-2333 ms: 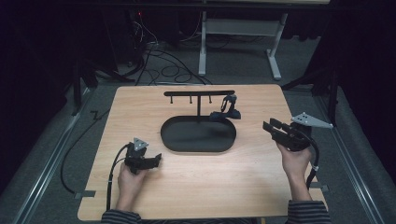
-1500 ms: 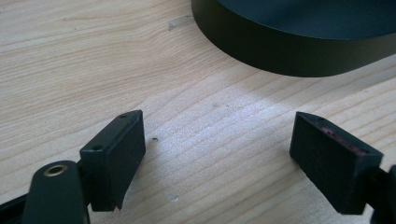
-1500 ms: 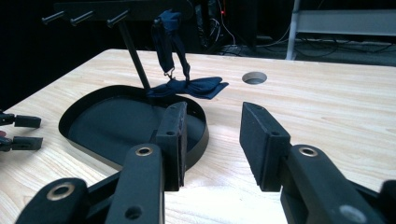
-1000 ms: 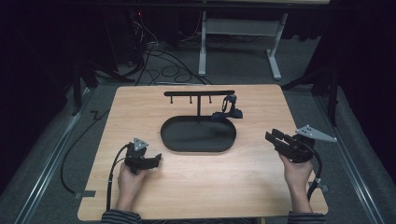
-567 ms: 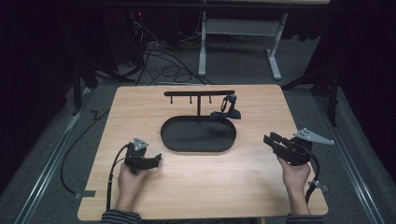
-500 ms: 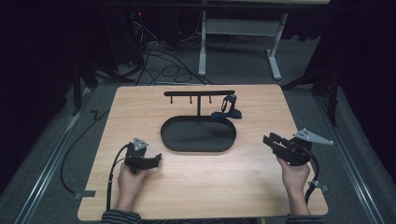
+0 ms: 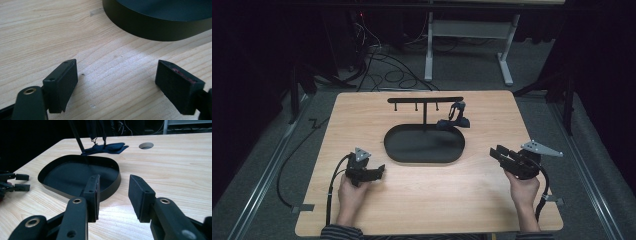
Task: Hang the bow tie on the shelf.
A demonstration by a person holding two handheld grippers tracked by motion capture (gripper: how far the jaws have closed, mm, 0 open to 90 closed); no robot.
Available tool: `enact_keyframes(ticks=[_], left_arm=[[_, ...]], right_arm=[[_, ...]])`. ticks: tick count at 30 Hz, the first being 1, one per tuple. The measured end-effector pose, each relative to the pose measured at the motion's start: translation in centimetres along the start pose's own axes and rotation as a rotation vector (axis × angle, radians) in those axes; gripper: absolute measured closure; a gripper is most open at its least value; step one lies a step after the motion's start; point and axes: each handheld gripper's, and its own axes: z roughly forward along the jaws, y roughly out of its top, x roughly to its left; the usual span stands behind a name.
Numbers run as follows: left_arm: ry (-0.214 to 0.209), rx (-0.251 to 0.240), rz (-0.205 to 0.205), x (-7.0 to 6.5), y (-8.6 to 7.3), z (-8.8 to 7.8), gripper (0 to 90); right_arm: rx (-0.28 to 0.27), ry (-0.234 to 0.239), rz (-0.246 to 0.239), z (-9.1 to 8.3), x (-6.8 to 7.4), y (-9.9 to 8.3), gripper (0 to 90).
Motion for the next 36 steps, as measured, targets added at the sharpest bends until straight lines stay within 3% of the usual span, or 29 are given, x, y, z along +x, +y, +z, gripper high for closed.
enact_keyframes(ticks=[36], left_arm=[[0.000,0.000,0.000,0.0,0.0,0.0,18.7]], right_arm=[[0.090,0.033,0.005,3.5,0.9,-2.4,63.2]])
